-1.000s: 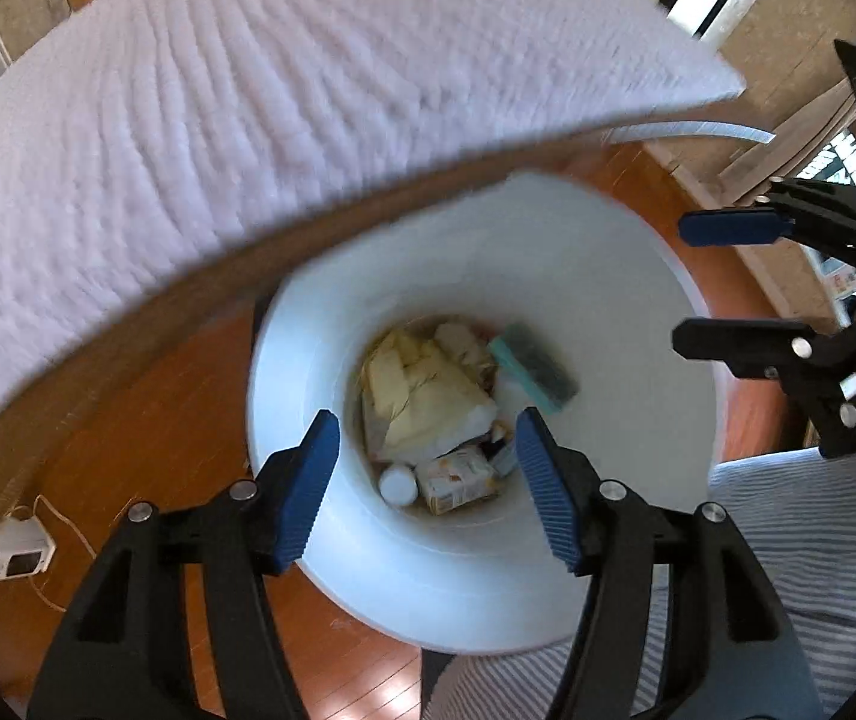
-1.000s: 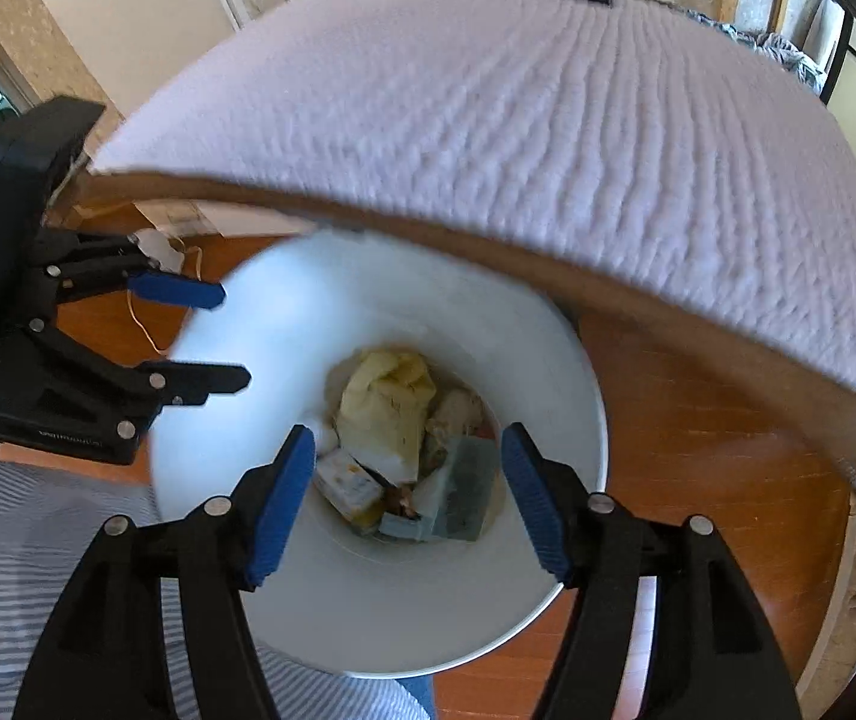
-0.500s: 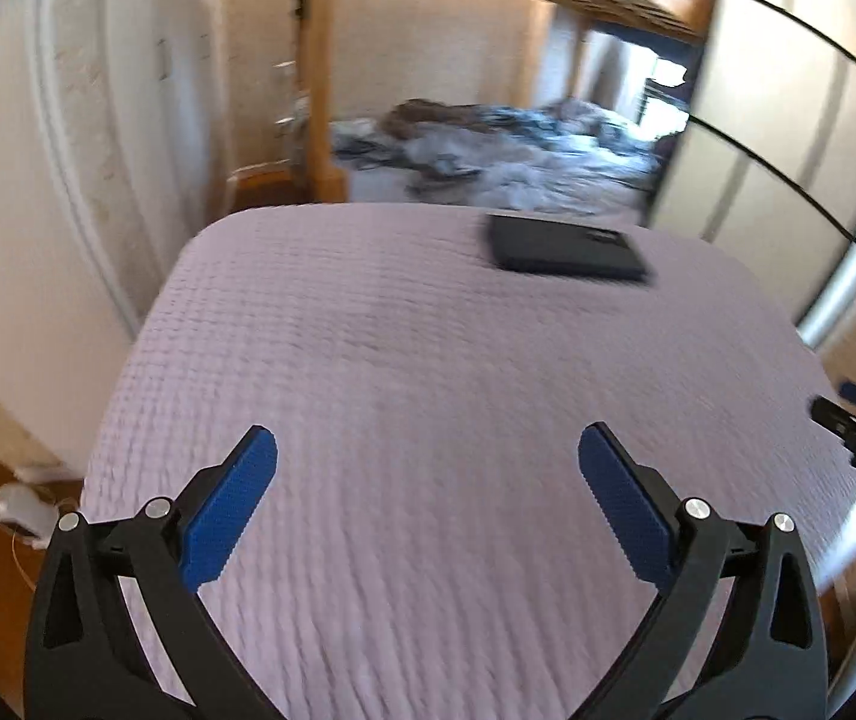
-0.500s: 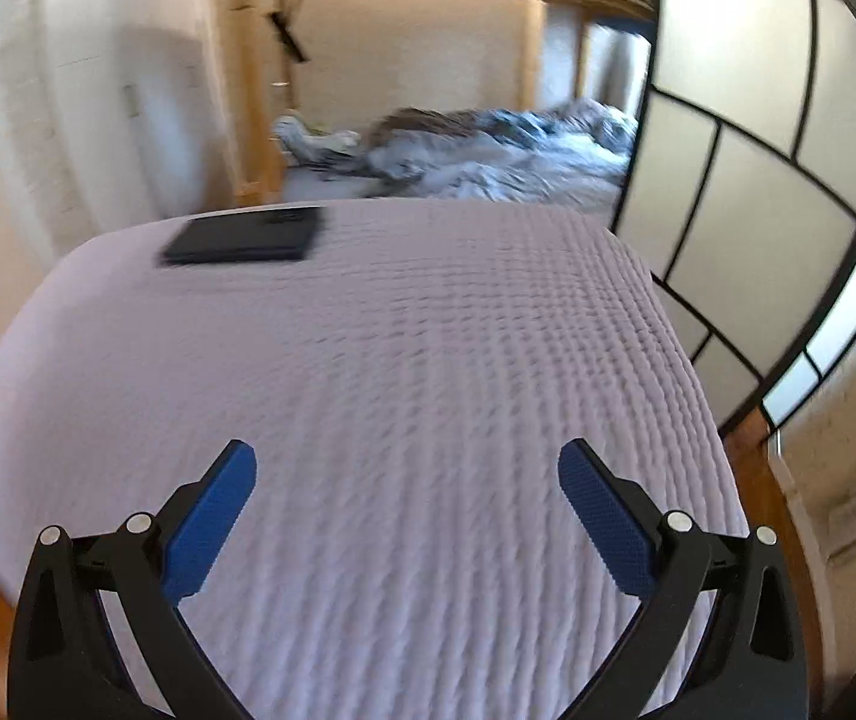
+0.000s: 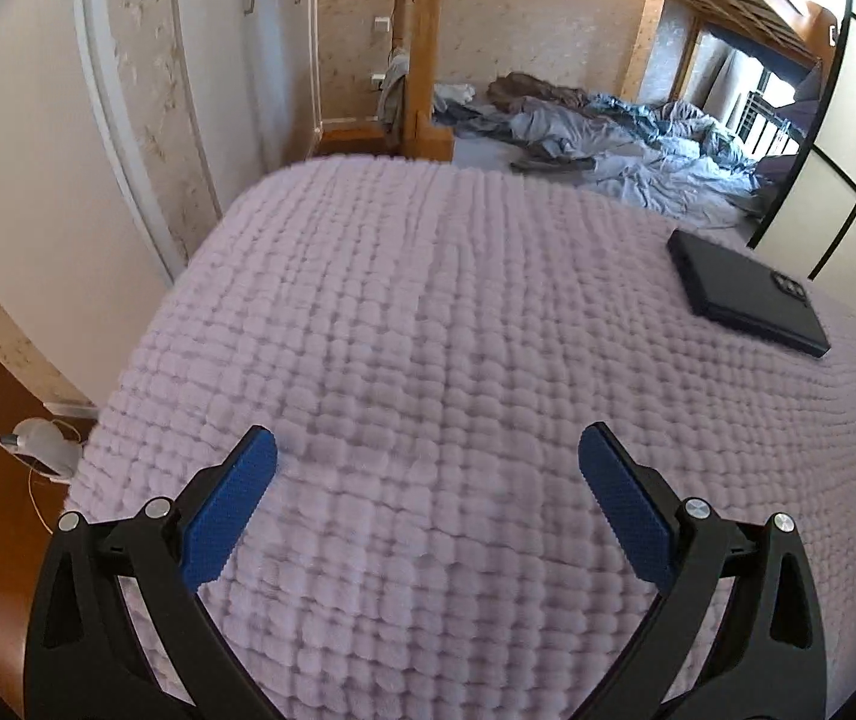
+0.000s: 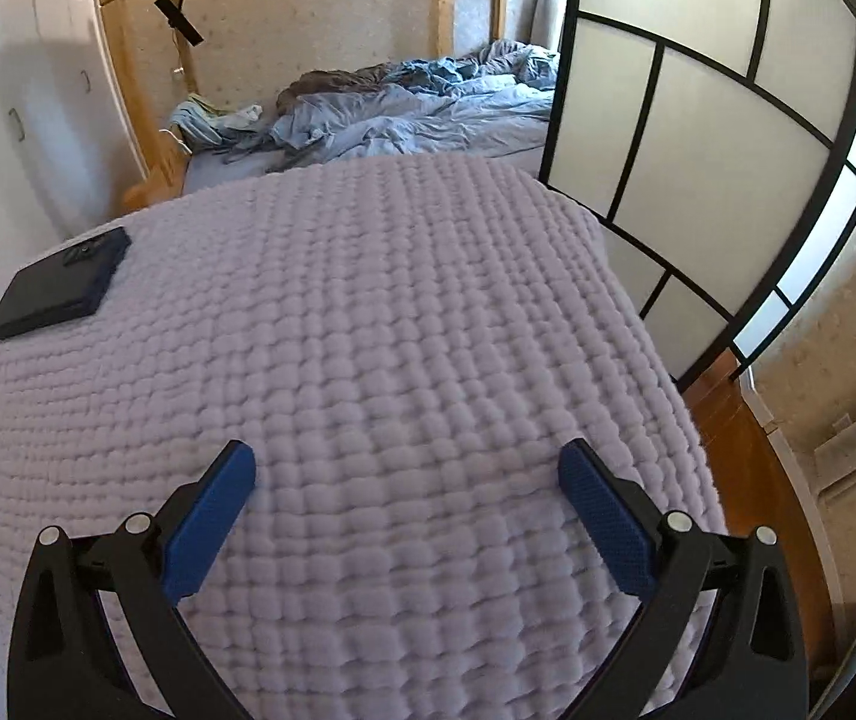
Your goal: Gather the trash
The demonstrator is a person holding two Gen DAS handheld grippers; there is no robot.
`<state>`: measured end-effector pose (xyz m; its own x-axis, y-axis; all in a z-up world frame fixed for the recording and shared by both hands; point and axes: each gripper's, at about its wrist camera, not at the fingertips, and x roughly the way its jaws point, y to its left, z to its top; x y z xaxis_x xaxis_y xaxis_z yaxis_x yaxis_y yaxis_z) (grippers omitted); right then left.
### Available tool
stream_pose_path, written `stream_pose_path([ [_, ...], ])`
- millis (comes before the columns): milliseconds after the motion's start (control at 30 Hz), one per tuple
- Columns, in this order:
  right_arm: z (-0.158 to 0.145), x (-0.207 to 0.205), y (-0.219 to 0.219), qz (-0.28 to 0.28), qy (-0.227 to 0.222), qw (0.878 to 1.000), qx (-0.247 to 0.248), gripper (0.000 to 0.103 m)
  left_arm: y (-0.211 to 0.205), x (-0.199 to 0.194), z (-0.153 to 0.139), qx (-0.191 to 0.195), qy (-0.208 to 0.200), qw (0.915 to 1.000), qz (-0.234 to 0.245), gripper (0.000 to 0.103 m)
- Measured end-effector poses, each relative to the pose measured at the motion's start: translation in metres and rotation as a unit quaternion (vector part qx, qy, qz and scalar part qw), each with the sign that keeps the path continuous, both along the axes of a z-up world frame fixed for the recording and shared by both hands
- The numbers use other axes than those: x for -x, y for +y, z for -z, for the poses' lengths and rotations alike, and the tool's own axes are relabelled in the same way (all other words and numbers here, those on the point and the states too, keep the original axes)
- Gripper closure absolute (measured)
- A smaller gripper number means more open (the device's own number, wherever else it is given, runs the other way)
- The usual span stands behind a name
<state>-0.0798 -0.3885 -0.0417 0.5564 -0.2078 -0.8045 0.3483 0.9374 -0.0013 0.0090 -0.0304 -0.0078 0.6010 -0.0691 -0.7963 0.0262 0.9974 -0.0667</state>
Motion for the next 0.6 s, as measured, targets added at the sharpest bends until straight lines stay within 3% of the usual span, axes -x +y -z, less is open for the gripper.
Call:
stream_pose_path([
  [167,0.0038,0.0019,0.0025,0.0,0.001,1.0,0.001,0.004,-0.007,-0.0034,0.003,-0.036,0.01,0.9993,-0.001,0.001],
  [600,0.0038,0.0039,0.0033,0.001,0.001,1.0,0.0,0.004,-0.0026,-0.0045,0.0037,-0.034,0.011,0.9993,-0.002,0.001],
])
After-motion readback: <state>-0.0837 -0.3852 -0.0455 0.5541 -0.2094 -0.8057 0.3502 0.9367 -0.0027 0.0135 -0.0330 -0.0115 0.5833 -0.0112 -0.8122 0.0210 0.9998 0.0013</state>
